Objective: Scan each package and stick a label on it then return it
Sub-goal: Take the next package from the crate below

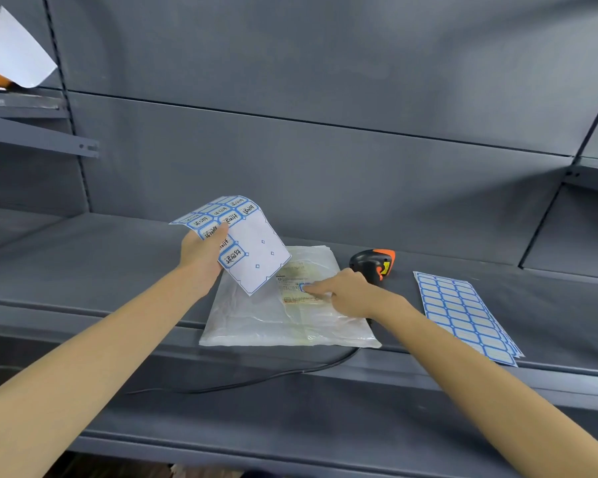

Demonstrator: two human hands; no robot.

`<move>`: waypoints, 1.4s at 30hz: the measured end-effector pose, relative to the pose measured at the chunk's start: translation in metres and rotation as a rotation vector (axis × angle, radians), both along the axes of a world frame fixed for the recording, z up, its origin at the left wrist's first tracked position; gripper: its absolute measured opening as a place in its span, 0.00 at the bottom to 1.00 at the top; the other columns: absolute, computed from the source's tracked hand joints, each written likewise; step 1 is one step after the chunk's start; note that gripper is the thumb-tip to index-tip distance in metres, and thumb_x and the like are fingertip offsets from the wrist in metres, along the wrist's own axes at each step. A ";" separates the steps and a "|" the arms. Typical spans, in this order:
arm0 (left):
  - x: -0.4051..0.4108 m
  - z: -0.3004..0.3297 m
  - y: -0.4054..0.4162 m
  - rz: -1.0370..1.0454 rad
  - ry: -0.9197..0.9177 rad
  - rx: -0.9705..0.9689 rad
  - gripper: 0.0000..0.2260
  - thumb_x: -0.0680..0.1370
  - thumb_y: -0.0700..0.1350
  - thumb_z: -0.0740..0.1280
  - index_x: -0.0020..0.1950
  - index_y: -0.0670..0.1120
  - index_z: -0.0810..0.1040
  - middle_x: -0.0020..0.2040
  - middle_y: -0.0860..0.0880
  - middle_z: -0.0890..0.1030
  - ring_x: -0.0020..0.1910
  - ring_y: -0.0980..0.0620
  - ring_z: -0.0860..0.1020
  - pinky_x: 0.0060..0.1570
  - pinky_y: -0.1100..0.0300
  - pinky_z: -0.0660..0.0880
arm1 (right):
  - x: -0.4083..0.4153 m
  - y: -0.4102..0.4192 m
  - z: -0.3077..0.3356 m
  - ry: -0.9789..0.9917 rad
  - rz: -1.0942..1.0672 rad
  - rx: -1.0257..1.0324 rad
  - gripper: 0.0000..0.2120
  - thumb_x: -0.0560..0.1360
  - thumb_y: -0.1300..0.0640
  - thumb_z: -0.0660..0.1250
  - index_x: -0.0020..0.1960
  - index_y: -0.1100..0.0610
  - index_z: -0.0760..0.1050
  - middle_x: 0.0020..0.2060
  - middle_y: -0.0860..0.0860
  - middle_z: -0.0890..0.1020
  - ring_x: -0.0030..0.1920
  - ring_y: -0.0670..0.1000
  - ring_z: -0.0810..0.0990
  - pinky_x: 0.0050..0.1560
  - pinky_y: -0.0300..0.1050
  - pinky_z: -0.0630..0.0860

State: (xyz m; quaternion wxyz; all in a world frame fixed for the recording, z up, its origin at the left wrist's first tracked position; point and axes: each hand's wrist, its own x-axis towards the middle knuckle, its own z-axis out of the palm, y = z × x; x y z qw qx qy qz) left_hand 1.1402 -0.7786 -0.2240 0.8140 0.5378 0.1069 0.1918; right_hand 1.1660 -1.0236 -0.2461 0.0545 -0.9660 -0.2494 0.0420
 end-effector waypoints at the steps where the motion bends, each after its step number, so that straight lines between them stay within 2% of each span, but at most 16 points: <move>1: 0.000 0.001 0.000 -0.006 -0.002 -0.008 0.11 0.80 0.38 0.64 0.63 0.44 0.74 0.59 0.45 0.80 0.54 0.46 0.80 0.55 0.48 0.77 | 0.000 -0.002 0.003 0.039 0.006 0.018 0.33 0.76 0.69 0.48 0.70 0.39 0.68 0.60 0.53 0.78 0.47 0.56 0.68 0.52 0.41 0.64; 3: -0.002 0.005 -0.002 -0.030 -0.007 -0.033 0.11 0.80 0.38 0.64 0.62 0.44 0.74 0.60 0.44 0.80 0.52 0.46 0.81 0.54 0.48 0.78 | 0.002 -0.006 0.011 0.058 -0.004 0.190 0.28 0.77 0.68 0.50 0.70 0.45 0.71 0.69 0.49 0.73 0.56 0.56 0.75 0.54 0.39 0.68; 5: -0.003 0.011 -0.007 -0.091 -0.021 -0.080 0.12 0.80 0.37 0.64 0.64 0.42 0.73 0.61 0.43 0.80 0.50 0.47 0.81 0.50 0.50 0.78 | 0.006 -0.007 0.025 -0.003 -0.069 0.515 0.19 0.81 0.63 0.56 0.68 0.53 0.73 0.67 0.50 0.75 0.64 0.52 0.75 0.63 0.43 0.70; 8: -0.008 0.021 -0.027 -0.276 -0.078 -0.112 0.16 0.80 0.35 0.62 0.68 0.38 0.71 0.62 0.40 0.78 0.49 0.47 0.80 0.45 0.53 0.80 | 0.008 -0.006 0.049 0.260 -0.233 1.027 0.17 0.81 0.47 0.59 0.61 0.56 0.77 0.60 0.52 0.80 0.62 0.49 0.77 0.63 0.44 0.71; 10: -0.013 0.027 -0.047 -0.371 -0.087 -0.064 0.17 0.79 0.35 0.62 0.69 0.37 0.70 0.62 0.39 0.77 0.49 0.46 0.80 0.41 0.56 0.81 | 0.006 -0.008 0.061 0.408 -0.218 1.149 0.23 0.78 0.38 0.58 0.56 0.55 0.79 0.55 0.51 0.84 0.57 0.49 0.81 0.59 0.43 0.76; 16: -0.011 0.035 -0.087 -0.560 -0.029 0.061 0.15 0.80 0.39 0.64 0.66 0.38 0.73 0.58 0.41 0.80 0.55 0.44 0.80 0.54 0.53 0.77 | 0.000 -0.023 0.072 0.220 -0.202 1.335 0.07 0.76 0.55 0.70 0.48 0.59 0.80 0.42 0.56 0.85 0.40 0.54 0.82 0.42 0.47 0.79; 18: -0.008 0.032 -0.086 -0.568 -0.010 0.141 0.15 0.79 0.42 0.65 0.65 0.40 0.73 0.55 0.44 0.81 0.50 0.48 0.80 0.52 0.56 0.76 | 0.000 -0.042 0.076 0.156 -0.235 1.330 0.06 0.75 0.55 0.70 0.48 0.59 0.79 0.41 0.55 0.84 0.38 0.54 0.82 0.42 0.49 0.79; 23: -0.001 0.012 -0.065 -0.332 0.059 0.480 0.18 0.77 0.46 0.69 0.65 0.43 0.73 0.59 0.44 0.80 0.58 0.47 0.79 0.58 0.54 0.74 | -0.002 -0.114 0.076 0.070 -0.377 1.326 0.08 0.76 0.58 0.69 0.52 0.61 0.78 0.48 0.60 0.82 0.45 0.57 0.80 0.53 0.56 0.78; 26: 0.003 -0.001 -0.052 -0.201 0.106 0.662 0.19 0.76 0.48 0.70 0.65 0.45 0.73 0.58 0.47 0.79 0.52 0.52 0.78 0.50 0.57 0.73 | -0.001 -0.167 0.063 0.117 -0.531 1.341 0.11 0.76 0.60 0.68 0.56 0.64 0.77 0.49 0.62 0.81 0.43 0.58 0.80 0.52 0.55 0.78; 28: 0.006 -0.012 -0.043 -0.148 0.143 0.838 0.21 0.77 0.49 0.69 0.67 0.44 0.70 0.63 0.46 0.77 0.58 0.48 0.76 0.57 0.54 0.72 | -0.003 -0.199 0.049 0.139 -0.671 1.296 0.10 0.75 0.61 0.69 0.55 0.64 0.77 0.46 0.61 0.82 0.43 0.59 0.80 0.53 0.56 0.78; 30: 0.008 -0.022 -0.036 -0.114 0.208 1.076 0.23 0.78 0.53 0.67 0.69 0.45 0.67 0.67 0.45 0.73 0.66 0.44 0.71 0.65 0.49 0.67 | -0.004 -0.226 0.032 0.093 -0.820 1.190 0.05 0.74 0.61 0.71 0.46 0.64 0.79 0.37 0.59 0.81 0.38 0.57 0.78 0.49 0.54 0.77; 32: 0.008 -0.029 -0.032 -0.093 0.275 1.298 0.25 0.78 0.56 0.64 0.72 0.47 0.64 0.69 0.45 0.71 0.68 0.42 0.68 0.66 0.49 0.65 | -0.001 -0.245 0.014 -0.002 -0.957 0.989 0.12 0.73 0.60 0.73 0.34 0.60 0.73 0.30 0.58 0.76 0.33 0.54 0.71 0.41 0.48 0.72; 34: 0.006 -0.035 -0.029 -0.083 0.331 1.460 0.27 0.78 0.59 0.61 0.73 0.48 0.62 0.70 0.43 0.69 0.67 0.39 0.67 0.63 0.48 0.63 | 0.000 -0.253 0.000 -0.066 -1.024 0.662 0.18 0.74 0.56 0.72 0.31 0.59 0.67 0.29 0.57 0.71 0.32 0.53 0.67 0.35 0.45 0.64; 36: 0.003 -0.040 -0.026 -0.093 0.381 1.540 0.28 0.78 0.61 0.61 0.73 0.48 0.62 0.69 0.42 0.69 0.66 0.39 0.67 0.61 0.48 0.63 | -0.004 -0.246 -0.008 -0.090 -1.069 0.414 0.15 0.73 0.52 0.71 0.39 0.61 0.70 0.35 0.58 0.75 0.39 0.56 0.73 0.39 0.45 0.69; 39: -0.001 -0.045 -0.022 -0.099 0.465 1.580 0.29 0.76 0.65 0.60 0.68 0.46 0.66 0.66 0.41 0.69 0.64 0.39 0.67 0.58 0.48 0.64 | -0.005 -0.227 -0.013 -0.228 -1.122 0.276 0.23 0.72 0.54 0.71 0.60 0.65 0.68 0.59 0.65 0.73 0.61 0.64 0.69 0.61 0.52 0.67; 42: -0.002 -0.041 -0.023 -0.050 0.555 1.609 0.34 0.73 0.69 0.60 0.66 0.43 0.68 0.64 0.40 0.71 0.63 0.38 0.68 0.59 0.49 0.66 | 0.001 -0.193 -0.004 -0.369 -0.986 0.272 0.21 0.75 0.57 0.67 0.62 0.67 0.66 0.62 0.67 0.70 0.63 0.66 0.66 0.62 0.55 0.64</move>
